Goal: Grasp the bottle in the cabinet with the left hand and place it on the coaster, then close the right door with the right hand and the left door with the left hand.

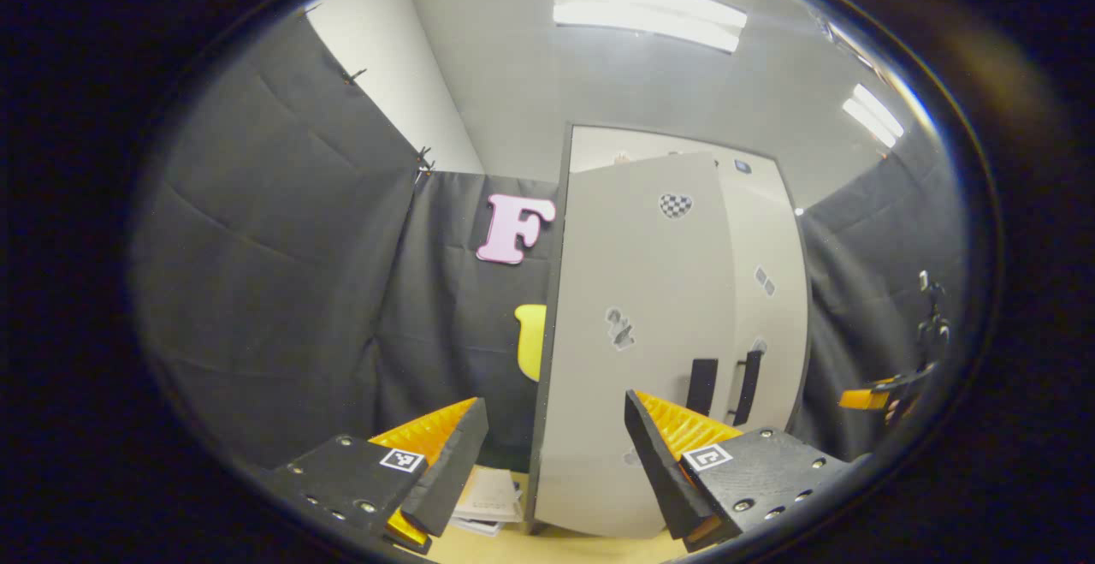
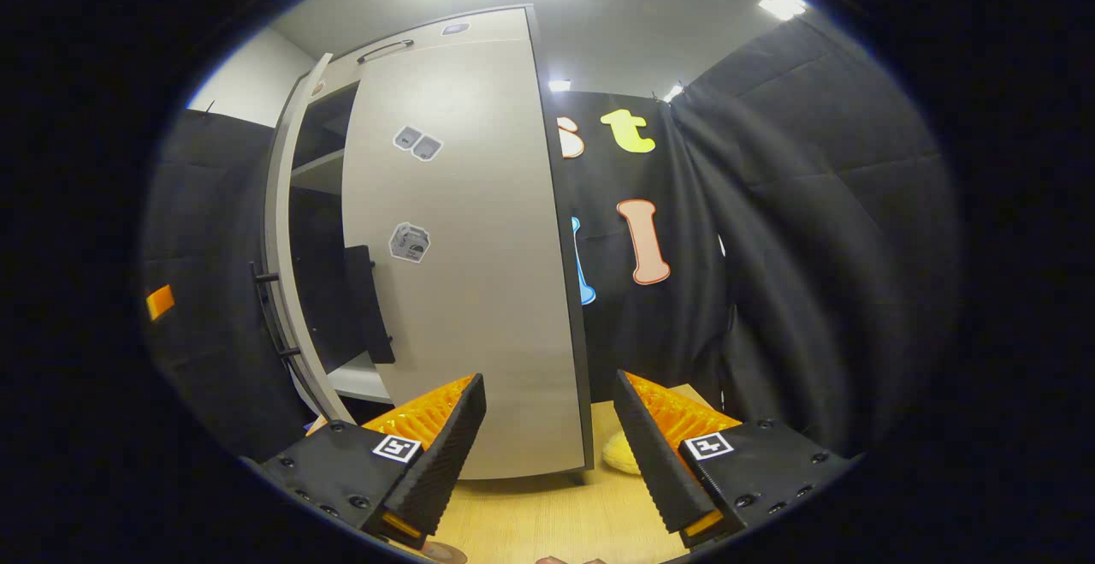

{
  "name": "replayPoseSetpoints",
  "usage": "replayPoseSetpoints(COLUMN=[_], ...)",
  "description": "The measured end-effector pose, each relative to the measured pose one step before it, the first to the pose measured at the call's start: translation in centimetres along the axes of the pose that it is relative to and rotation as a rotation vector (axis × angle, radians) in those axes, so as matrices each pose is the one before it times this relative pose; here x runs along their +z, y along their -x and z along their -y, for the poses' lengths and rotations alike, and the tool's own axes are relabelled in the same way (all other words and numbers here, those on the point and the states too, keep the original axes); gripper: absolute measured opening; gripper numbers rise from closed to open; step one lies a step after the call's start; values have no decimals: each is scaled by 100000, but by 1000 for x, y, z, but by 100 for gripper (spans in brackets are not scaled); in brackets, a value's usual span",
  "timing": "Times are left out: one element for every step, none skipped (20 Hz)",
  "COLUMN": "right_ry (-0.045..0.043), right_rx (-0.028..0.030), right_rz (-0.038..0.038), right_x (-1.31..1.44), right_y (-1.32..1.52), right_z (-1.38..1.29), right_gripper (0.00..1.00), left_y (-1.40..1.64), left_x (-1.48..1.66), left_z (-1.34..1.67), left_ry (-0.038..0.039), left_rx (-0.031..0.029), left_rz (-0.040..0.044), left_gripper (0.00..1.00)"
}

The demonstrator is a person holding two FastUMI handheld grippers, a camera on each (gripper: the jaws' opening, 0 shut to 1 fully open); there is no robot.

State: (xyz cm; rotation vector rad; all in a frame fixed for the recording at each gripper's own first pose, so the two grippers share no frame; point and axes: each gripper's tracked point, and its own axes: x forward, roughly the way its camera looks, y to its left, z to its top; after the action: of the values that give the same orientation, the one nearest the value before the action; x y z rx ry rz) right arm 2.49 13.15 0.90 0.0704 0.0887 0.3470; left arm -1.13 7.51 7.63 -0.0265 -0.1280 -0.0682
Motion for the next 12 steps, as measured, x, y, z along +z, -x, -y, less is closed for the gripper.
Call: replayPoseSetpoints(right_ry=[-935, -1088, -702, -220, 13, 323, 811, 1319, 1426, 949, 321, -435], right_rx=[1457, 1266, 1055, 747, 835, 846, 543, -421, -1176, -1032, -323, -167], right_rz=[942, 993, 619, -42, -192, -159, -108, -123, -172, -399, -702, -866], right_x=[299, 328, 219, 94, 11, 109, 22, -45, -142, -185, -210, -244], right_y=[47, -47, 29, 116, 251, 326, 265, 320, 375, 329, 342, 331], right_z=[-346, -254, -146, 11, 118, 225, 383, 671, 843, 810, 584, 621], right_gripper=[96, 95, 96, 96, 96, 96, 96, 96, 96, 92, 96, 96], left_y=[470, 392, -32, -541, -216, 179, 371, 441, 241, 131, 41, 166], left_x=[-613, -505, -843, -1297, -842, -109, 235, 440, 347, 59, 77, -141], left_z=[402, 549, 281, 71, 201, -268, -140, -12, -94, -103, -44, 67], left_ry=[-1090, 712, 3195, 5054, 4943, 3411, 1964, 850, -528, -1583, -1792, -1576], left_rx=[661, 65, -68, -697, -223, 1790, 1344, 791, 766, 999, 1244, 1001], left_rz=[-1574, -1555, -3840, -4894, -3034, -272, 726, 617, 727, 767, 179, 165], left_gripper=[93, 99, 99, 100, 100, 94, 94, 93, 93, 93, 96, 99])
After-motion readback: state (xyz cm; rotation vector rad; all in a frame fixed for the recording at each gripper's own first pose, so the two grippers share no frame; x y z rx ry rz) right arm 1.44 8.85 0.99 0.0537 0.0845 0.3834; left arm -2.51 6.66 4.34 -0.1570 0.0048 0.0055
